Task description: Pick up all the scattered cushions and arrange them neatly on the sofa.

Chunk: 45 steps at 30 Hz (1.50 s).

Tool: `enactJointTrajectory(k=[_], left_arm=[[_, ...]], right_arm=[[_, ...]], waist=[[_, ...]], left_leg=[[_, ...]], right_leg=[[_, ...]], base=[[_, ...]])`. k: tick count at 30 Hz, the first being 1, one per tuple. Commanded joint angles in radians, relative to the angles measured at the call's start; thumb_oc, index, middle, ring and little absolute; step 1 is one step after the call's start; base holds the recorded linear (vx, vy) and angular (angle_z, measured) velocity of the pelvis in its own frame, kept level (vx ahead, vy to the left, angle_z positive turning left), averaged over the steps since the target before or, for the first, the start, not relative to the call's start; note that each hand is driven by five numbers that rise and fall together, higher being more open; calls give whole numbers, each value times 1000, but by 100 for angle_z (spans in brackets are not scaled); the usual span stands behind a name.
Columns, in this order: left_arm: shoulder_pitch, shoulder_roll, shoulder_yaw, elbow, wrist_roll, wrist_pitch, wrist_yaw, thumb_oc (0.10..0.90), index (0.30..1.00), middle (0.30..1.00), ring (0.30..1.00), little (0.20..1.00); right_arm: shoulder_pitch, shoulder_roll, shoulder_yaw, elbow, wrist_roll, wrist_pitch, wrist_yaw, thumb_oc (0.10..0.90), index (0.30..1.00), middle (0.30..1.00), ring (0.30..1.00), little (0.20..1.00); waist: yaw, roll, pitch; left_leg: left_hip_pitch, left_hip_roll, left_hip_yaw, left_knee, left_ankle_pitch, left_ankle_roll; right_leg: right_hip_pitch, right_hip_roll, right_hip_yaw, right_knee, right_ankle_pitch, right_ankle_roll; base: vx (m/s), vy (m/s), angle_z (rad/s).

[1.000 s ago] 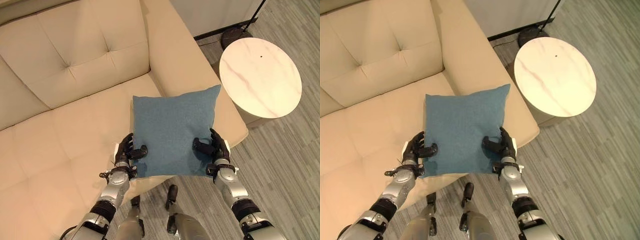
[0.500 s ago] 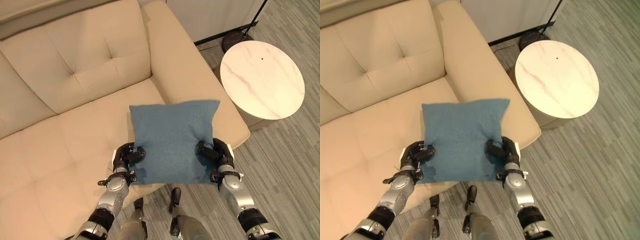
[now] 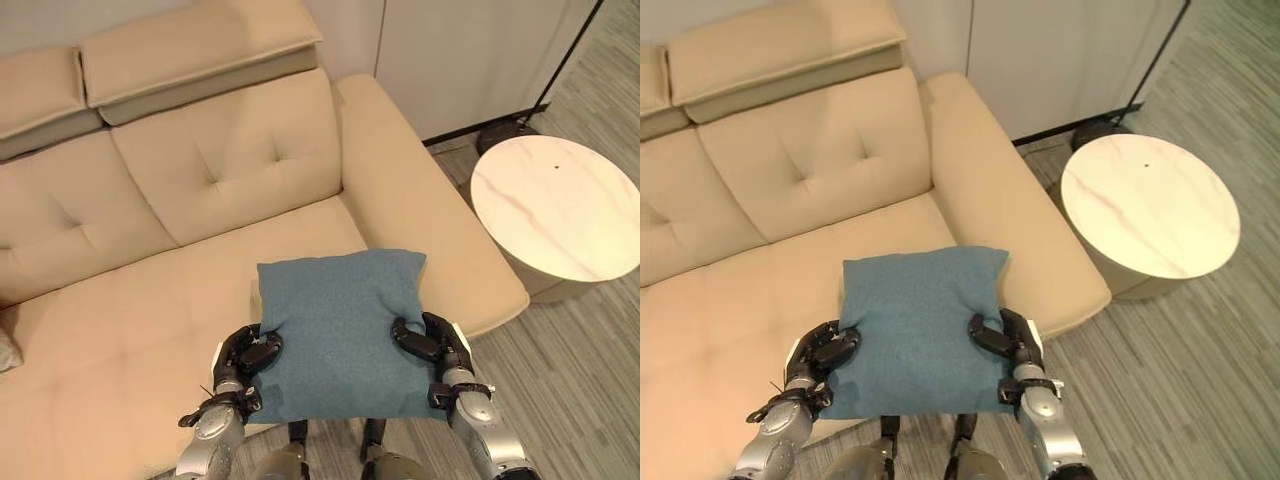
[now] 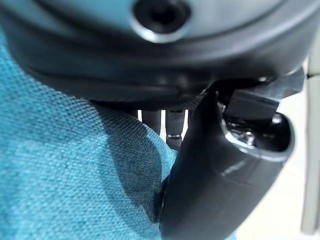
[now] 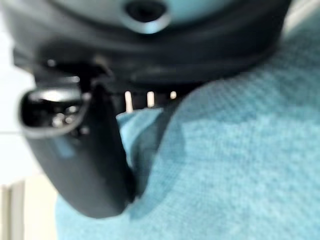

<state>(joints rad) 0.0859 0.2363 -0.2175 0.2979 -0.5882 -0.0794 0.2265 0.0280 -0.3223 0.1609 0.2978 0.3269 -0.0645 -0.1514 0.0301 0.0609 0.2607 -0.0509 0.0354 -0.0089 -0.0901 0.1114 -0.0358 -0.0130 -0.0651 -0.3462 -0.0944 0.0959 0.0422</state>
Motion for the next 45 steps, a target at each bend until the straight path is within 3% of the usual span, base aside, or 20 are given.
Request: enactJointTrajectory(k=[1,2,6,8,9,11,12,16,21,23,24,25,28,34,39,42,43,45], left_arm=[[-86,-14,-24,-145,-4,-103,-101,400,300,300,300,300],[-69,-18,-30,-164,-20,-102,-112,400,300,300,300,300],[-66,-27,-44,-171,-42,-107,-119,400,300,300,300,300],[-74,-28,-54,-179,-46,-121,-131,400,300,300,300,300],[-74,-28,-55,-179,-46,-121,-131,400,300,300,300,300],[-69,-19,-53,-190,-43,-123,-137,400,300,300,300,300],[-68,-19,-53,-190,-43,-123,-137,400,300,300,300,300],[-31,-3,-42,-210,-30,-109,-141,400,300,300,300,300],[-47,19,-46,-211,14,-87,-140,400,300,300,300,300],[-71,31,-47,-210,28,-97,-134,400,300,300,300,300],[-81,34,-57,-209,35,-100,-134,400,300,300,300,300],[-88,29,-70,-204,38,-102,-136,400,300,300,300,300],[-94,26,-83,-192,53,-94,-140,400,300,300,300,300],[-80,18,-89,-187,68,-84,-153,400,300,300,300,300],[-74,0,-96,-189,54,-82,-165,400,300,300,300,300],[-66,5,-92,-197,52,-73,-165,400,300,300,300,300],[-66,6,-92,-197,52,-73,-165,400,300,300,300,300],[-65,11,-93,-212,60,-69,-159,400,300,300,300,300]], right_arm=[[-57,16,21,-180,2,-120,91,400,300,300,300,300],[-47,12,21,-204,1,-124,92,400,300,300,300,300],[-43,8,10,-221,4,-130,84,400,300,300,300,300],[-54,0,4,-233,-10,-132,65,400,300,300,300,300],[-54,0,4,-233,-10,-132,64,400,300,300,300,300],[-65,9,9,-235,-21,-128,57,400,300,300,300,300],[-64,10,9,-235,-22,-128,57,400,300,300,300,300],[-64,35,13,-224,-37,-115,65,400,300,300,300,300],[-85,52,7,-248,-48,-108,77,400,300,300,300,300],[-88,49,0,-259,-52,-111,76,400,300,300,300,300],[-88,44,-3,-269,-59,-113,75,400,300,300,300,300],[-78,40,-6,-273,-61,-111,82,400,300,300,300,300],[-73,37,-10,-264,-59,-118,82,400,300,300,300,300],[-37,41,-23,-255,-58,-120,88,400,300,300,300,300],[-32,20,-42,-256,-43,-121,88,400,300,300,300,300],[-39,17,-34,-247,-26,-113,95,400,300,300,300,300],[-39,17,-34,-247,-26,-113,95,400,300,300,300,300],[-45,13,-28,-243,-26,-109,92,400,300,300,300,300]], waist=[[7,-50,-114],[18,-45,-110],[23,-51,-95],[-1,-67,-98],[-1,-67,-98],[-7,-68,-113],[-7,-68,-113],[7,-80,-131],[15,-76,-124],[3,-72,-118],[-13,-70,-118],[-36,-73,-122],[-48,-80,-126],[-63,-100,-126],[-69,-111,-115],[-61,-123,-107],[-61,-123,-108],[-59,-129,-115]], left_leg=[[25,-20,-8,13,-86,-32],[15,-27,-31,25,-80,-38],[-31,-35,-14,82,-79,-52],[-51,1,168,142,-117,-41],[-51,2,168,142,-117,-41],[-44,23,268,130,-128,-26],[-43,22,269,128,-128,-26],[-9,1,243,85,-145,-4],[49,-43,193,53,-167,44],[47,-51,171,41,-147,59],[53,-53,150,33,-143,61],[67,-65,108,21,-137,59],[69,-86,65,15,-134,59],[75,-106,21,48,-157,44],[6,-100,37,232,-206,-3],[-43,-65,40,295,-206,-11],[-44,-65,40,295,-206,-11],[-61,-20,28,241,-168,-11]], right_leg=[[82,2,-6,31,-181,26],[97,-1,-37,29,-185,23],[107,-16,-91,25,-184,22],[107,-36,-119,10,-183,39],[106,-36,-118,10,-183,39],[100,-42,-131,7,-169,54],[100,-43,-130,7,-169,55],[113,-54,-129,23,-157,74],[70,-136,-121,254,-199,92],[14,-140,-60,327,-164,91],[-14,-102,19,347,-176,83],[-48,-20,160,319,-206,73],[-64,28,217,245,-175,61],[-32,44,226,165,-151,44],[28,32,199,105,-137,29],[55,21,197,95,-148,23],[55,21,197,95,-148,23],[58,15,204,102,-159,26]], base=[[-54,-27,60],[-36,-13,45],[-113,11,60],[-36,46,72],[24,49,68],[12,149,56],[68,160,29],[72,203,7],[42,181,10],[-18,93,49],[22,75,73],[112,40,61],[70,-10,94],[82,-75,51],[42,-71,38],[26,-9,11],[67,26,-1],[77,39,-11]])
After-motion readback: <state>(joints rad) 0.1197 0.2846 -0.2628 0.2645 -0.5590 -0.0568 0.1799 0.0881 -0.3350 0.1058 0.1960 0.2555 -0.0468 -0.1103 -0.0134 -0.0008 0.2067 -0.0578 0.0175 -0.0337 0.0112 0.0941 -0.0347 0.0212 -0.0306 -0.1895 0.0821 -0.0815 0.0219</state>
